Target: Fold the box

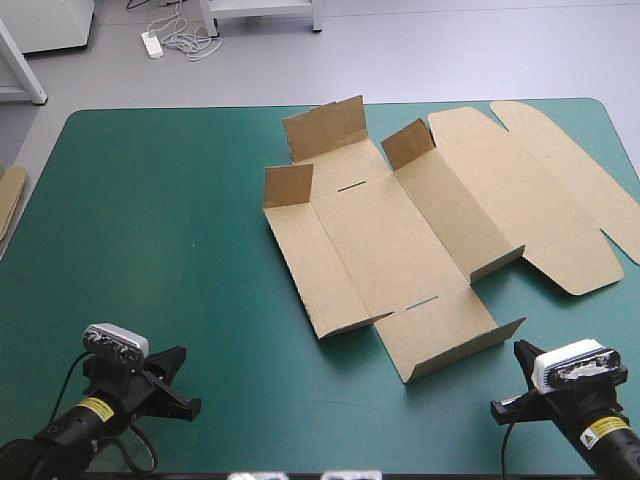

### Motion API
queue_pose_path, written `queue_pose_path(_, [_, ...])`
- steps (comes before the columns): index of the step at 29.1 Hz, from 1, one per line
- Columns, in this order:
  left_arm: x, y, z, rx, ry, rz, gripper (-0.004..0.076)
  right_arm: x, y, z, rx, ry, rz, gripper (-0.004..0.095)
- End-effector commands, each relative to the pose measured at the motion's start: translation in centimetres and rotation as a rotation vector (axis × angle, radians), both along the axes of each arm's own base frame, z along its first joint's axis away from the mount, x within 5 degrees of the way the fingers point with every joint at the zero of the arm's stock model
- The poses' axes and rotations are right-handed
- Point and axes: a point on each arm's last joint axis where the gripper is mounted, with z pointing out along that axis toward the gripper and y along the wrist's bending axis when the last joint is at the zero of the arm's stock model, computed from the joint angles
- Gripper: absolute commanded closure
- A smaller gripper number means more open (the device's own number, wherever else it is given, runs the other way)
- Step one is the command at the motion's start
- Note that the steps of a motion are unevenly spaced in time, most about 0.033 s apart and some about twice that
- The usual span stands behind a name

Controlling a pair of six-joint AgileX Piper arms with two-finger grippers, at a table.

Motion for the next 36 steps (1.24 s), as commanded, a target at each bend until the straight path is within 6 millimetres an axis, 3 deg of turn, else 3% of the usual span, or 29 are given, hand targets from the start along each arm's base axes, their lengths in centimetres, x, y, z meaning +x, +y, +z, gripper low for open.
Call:
queue_pose_path(1, [0.5,-0.1,1.2,-0.035,-0.064,0.014,0.0733,0.3,0.0,1.6,0.020,-0.090,-0.001,0.0927])
queue_pose_path(20, [0.5,-0.1,1.2,-0.040,-0.063,0.014,0.0732,0.3,0.0,1.6,0.020,-0.090,-0.001,0.0927])
queue_pose_path(24, [0.4,-0.5,1.5,-0.148,-0.033,0.025,0.0720,0.3,0.1,1.6,0.023,-0.091,-0.001,0.0927])
queue_pose_path(27, [0.2,-1.2,2.0,-0.308,0.006,0.034,0.0626,0.3,0.1,1.6,0.024,-0.095,-0.002,0.0927])
queue_pose_path(33, [0.3,-2.4,2.7,-0.633,0.133,0.053,0.0297,0.3,0.1,1.6,0.024,-0.095,-0.002,0.0927])
queue_pose_path(36, [1.3,-3.2,2.7,-0.813,0.272,0.089,0.0239,0.3,0.1,1.6,0.033,-0.093,0.000,0.0927])
